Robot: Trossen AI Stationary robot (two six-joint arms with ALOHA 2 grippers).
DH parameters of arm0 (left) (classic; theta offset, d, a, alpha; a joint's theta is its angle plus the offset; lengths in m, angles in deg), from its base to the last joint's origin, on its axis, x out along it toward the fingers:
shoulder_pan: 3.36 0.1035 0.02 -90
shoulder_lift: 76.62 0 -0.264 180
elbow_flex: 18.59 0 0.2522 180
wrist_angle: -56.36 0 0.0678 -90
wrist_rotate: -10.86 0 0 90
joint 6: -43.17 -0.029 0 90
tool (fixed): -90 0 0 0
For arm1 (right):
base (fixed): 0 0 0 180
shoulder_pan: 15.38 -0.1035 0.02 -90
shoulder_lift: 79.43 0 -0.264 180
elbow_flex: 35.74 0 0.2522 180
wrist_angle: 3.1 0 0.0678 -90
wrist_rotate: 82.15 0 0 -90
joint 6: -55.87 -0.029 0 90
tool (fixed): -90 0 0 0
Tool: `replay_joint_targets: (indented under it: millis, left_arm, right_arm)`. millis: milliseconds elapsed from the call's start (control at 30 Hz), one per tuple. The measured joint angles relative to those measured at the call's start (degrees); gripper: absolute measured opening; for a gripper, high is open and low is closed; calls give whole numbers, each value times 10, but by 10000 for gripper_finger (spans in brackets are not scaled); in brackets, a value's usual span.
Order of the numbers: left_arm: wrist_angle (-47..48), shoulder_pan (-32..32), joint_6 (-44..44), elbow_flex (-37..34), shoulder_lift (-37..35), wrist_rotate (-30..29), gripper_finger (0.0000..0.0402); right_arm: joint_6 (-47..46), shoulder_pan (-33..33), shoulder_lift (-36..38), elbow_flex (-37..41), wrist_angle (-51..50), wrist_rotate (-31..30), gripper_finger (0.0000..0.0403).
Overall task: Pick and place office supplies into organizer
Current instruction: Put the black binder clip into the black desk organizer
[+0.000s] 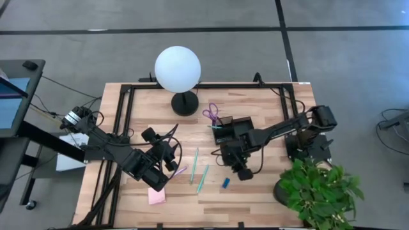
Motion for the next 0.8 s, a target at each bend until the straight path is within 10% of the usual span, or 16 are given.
replay_joint_targets:
  millis: [500, 800]
  left_arm:
    - [-2, 0, 0, 0, 0, -13, 210]
    - [-2, 0, -12, 0, 0, -14, 210]
  right_arm:
    - [-277, 0, 0, -1, 49, 4, 127]
    - [-279, 12, -7, -1, -19, -155, 178]
